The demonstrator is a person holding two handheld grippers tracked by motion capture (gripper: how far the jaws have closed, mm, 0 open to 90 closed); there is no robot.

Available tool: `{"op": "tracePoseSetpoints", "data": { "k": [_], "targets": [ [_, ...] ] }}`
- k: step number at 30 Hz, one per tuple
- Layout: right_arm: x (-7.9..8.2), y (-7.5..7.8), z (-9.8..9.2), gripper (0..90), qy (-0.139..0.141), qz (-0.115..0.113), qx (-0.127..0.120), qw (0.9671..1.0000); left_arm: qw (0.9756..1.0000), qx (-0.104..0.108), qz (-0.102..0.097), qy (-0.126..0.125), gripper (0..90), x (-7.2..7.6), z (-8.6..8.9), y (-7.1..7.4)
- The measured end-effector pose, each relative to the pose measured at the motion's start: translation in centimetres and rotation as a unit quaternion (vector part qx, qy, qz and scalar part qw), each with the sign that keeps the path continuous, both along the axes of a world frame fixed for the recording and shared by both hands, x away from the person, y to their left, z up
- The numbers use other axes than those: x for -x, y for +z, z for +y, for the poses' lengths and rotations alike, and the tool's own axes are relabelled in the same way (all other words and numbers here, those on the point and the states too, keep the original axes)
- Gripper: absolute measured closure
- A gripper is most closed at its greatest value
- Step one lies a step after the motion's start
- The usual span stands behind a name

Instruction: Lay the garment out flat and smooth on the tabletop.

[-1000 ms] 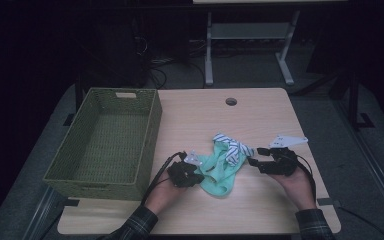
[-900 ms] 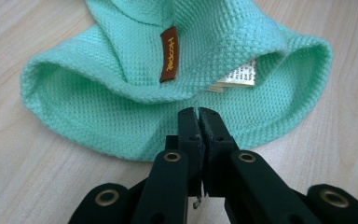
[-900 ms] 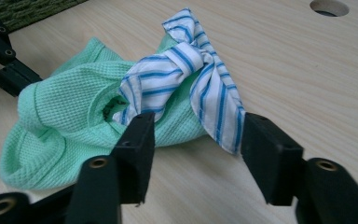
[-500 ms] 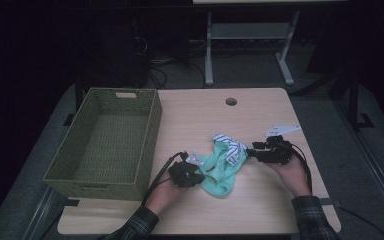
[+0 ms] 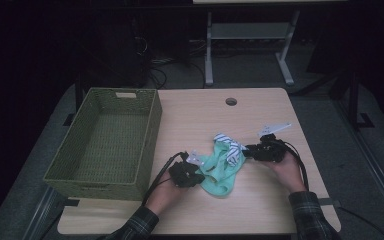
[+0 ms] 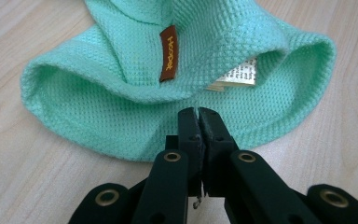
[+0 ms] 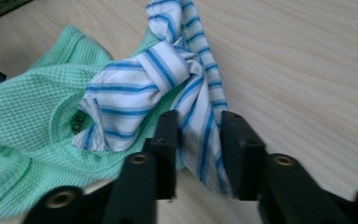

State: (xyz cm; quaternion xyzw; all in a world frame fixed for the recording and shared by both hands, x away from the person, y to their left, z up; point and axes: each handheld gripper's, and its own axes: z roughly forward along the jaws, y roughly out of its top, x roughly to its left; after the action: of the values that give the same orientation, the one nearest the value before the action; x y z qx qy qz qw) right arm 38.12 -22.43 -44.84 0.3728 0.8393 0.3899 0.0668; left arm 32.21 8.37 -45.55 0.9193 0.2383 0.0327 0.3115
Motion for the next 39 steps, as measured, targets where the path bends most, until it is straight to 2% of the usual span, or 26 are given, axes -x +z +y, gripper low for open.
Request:
{"op": "tracePoseSetpoints", "data": {
  "k": [1,2,3,4,7,11,15,17,19,20,27,39],
  "targets": [
    [0.0,0.0,0.0,72.9,0.000,0.000,0.000,1.0000,1.0000,0.000,0.000,0.000,87.7,0.0,0.0,0.0],
    [0.0,-0.2,0.0,80.7,0.006,-0.001,-0.001,1.0000,1.0000,0.000,0.000,0.000,87.7,0.0,0.0,0.0],
    [0.0,-0.2,0.0,80.7,0.006,-0.001,-0.001,1.0000,1.0000,0.000,0.001,0.001,87.7,0.0,0.0,0.0],
    [0.2,-0.4,0.0,85.8,0.010,0.002,-0.001,0.9999,1.0000,0.000,0.001,0.001,87.7,0.0,0.0,0.0],
    [0.4,-0.5,0.1,87.1,0.012,0.005,-0.002,0.9999,1.0000,0.000,0.001,0.000,87.7,0.0,0.0,0.0],
    [0.8,-0.4,-0.1,87.7,0.004,0.007,-0.005,1.0000,1.0000,-0.001,0.000,0.000,87.8,0.0,0.0,0.0],
    [0.9,0.0,-0.6,87.9,-0.001,-0.010,-0.004,0.9999,1.0000,-0.001,0.002,0.001,87.8,0.0,0.0,0.0],
    [1.0,0.2,-0.7,87.9,-0.007,-0.008,-0.005,0.9999,1.0000,-0.001,0.002,0.001,87.9,0.0,0.0,0.0],
    [1.2,0.3,-1.0,87.9,-0.008,-0.024,-0.003,0.9997,1.0000,0.001,0.002,0.002,87.8,0.0,0.0,0.0],
    [1.4,0.5,-1.1,87.9,-0.011,-0.026,-0.004,0.9996,1.0000,0.006,0.003,0.005,87.9,0.0,0.0,-0.1],
    [1.4,0.8,-2.5,88.0,-0.033,-0.044,0.000,0.9985,1.0000,0.006,0.003,0.005,88.0,0.0,0.0,-0.1],
    [1.4,0.8,-3.8,88.0,-0.065,-0.049,0.006,0.9966,1.0000,0.007,0.005,0.004,88.0,-0.1,0.1,-0.1]
  ]
}}
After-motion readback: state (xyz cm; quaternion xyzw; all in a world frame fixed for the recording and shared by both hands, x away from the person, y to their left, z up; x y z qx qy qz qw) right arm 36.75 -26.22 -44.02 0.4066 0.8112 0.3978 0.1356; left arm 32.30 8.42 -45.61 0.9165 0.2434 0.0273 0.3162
